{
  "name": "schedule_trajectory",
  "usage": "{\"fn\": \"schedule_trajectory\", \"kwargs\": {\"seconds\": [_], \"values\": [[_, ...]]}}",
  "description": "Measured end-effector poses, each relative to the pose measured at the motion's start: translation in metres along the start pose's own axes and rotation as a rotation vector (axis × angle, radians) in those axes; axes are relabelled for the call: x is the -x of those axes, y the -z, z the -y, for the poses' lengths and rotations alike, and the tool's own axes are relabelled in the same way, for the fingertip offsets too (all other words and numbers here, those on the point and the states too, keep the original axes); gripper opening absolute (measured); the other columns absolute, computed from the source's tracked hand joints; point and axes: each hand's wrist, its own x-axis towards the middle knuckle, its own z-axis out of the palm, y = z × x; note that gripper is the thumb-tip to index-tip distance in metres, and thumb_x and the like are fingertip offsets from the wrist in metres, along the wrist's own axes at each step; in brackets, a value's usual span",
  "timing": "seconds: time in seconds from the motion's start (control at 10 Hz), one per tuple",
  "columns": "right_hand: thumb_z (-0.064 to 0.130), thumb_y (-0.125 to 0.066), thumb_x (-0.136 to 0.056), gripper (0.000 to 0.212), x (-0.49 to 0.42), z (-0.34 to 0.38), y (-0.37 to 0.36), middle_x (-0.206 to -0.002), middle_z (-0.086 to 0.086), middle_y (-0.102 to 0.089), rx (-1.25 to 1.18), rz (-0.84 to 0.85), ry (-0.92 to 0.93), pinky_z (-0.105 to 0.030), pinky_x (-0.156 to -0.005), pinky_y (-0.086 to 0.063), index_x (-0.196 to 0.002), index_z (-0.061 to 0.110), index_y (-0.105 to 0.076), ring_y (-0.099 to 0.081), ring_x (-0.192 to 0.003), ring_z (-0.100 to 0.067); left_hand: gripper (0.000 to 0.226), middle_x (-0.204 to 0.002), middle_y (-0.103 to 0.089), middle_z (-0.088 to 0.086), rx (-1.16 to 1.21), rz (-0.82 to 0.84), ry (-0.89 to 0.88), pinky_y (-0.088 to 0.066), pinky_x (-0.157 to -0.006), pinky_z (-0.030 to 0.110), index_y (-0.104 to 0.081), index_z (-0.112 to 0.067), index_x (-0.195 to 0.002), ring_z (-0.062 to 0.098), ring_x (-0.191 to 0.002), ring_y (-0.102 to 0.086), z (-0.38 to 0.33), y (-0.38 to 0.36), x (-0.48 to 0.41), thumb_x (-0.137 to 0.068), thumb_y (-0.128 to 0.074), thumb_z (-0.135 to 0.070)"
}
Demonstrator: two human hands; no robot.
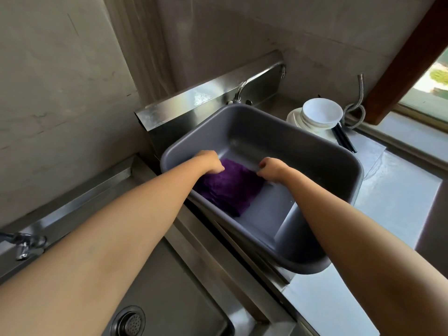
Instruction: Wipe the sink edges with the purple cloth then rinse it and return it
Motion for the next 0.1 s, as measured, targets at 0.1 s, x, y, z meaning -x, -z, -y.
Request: {"fn": "schedule_trajectory", "kwargs": {"seconds": [0.1], "values": [[0.018,-0.05,-0.09,0.038,0.0146,0.0189,0.014,-0.122,-0.018,-0.061,0.062,0.07,0.008,-0.035,-0.089,-0.048,-0.123,-0.001,-0.055,-0.058,-0.095,-0.028,0.034,-0.109,-0.066,0.012,-0.03,0.0,-0.035,-0.046,-0.074,0.032,-0.062,-0.006,-0.108,0.03,-0.099,-0.062,-0.0069,0.0067,0.0014,-0.09,-0.049,-0.031]]}}
